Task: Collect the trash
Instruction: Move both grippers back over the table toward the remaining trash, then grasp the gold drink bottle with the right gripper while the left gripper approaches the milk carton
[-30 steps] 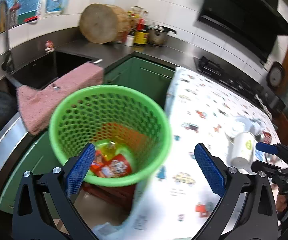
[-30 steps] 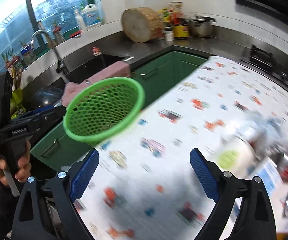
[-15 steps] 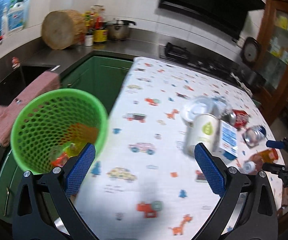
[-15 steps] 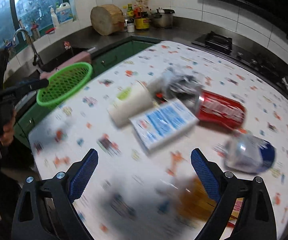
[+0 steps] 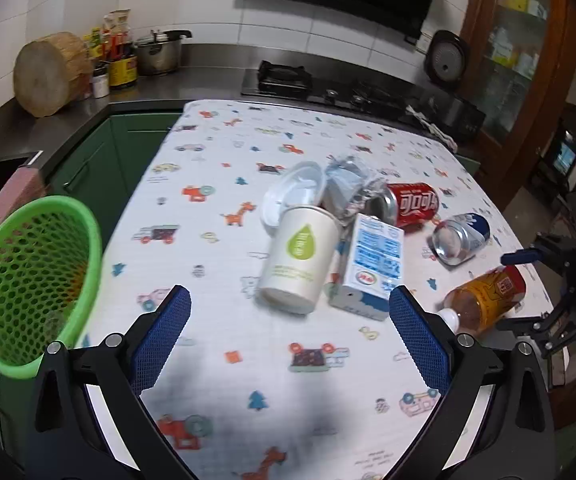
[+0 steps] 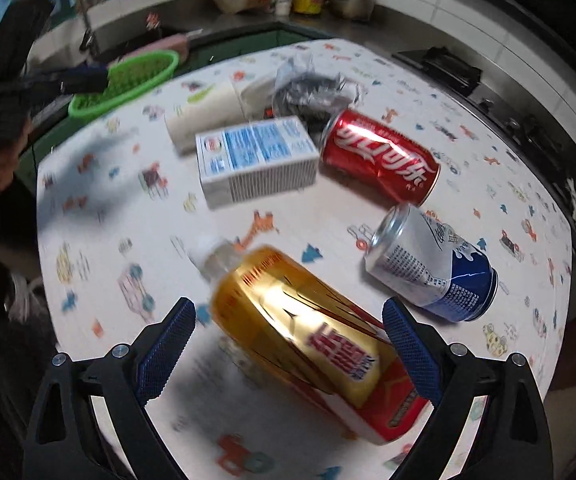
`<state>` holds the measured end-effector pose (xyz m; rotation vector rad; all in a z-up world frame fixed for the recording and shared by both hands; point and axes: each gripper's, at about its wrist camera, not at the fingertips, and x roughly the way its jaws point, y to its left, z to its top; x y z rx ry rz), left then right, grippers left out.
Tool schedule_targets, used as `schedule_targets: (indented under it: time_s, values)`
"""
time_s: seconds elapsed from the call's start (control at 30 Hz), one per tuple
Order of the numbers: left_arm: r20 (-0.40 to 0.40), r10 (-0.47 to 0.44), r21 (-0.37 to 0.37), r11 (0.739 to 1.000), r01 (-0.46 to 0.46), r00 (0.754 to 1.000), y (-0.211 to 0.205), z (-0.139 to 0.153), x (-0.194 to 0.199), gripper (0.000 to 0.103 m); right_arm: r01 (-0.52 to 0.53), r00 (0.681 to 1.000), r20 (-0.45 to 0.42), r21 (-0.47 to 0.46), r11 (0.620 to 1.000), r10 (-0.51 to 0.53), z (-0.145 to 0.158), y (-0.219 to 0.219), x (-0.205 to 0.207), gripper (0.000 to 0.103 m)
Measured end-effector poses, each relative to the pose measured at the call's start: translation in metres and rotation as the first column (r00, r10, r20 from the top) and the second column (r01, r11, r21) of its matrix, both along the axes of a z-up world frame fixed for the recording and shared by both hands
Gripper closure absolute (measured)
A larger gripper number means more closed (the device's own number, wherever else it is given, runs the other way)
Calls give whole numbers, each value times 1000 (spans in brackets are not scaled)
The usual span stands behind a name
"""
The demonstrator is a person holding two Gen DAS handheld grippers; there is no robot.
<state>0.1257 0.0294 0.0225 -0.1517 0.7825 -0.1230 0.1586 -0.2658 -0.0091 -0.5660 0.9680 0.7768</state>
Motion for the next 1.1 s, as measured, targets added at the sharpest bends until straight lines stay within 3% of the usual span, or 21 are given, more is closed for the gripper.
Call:
schedule_targets:
  time_s: [0.2, 0.53, 0.83, 0.97, 1.1]
  values:
    - [-36, -77, 29, 997, 78, 996, -36, -8, 20, 5, -121, 993, -17, -79, 989, 120, -20, 1, 8, 12]
    - [-85, -166, 35, 985, 170, 982, -72, -24, 51, 5, -254, 965, -91, -100, 962, 245, -40, 7, 22, 12]
    - [-126, -260, 88, 958, 271, 957, -109, -34, 73, 6, -213, 972, -118, -71, 974, 204, -39, -8, 15, 23]
    - [-135, -284, 131, 945, 301, 949, -123, -37, 84, 6, -148, 978, -154, -46, 988, 139, -38, -24, 9, 27]
    - [-169, -279, 144, 942, 304, 945, -127, -45, 96, 13, -72, 974, -218, -15, 997, 67, -37, -39, 2, 28]
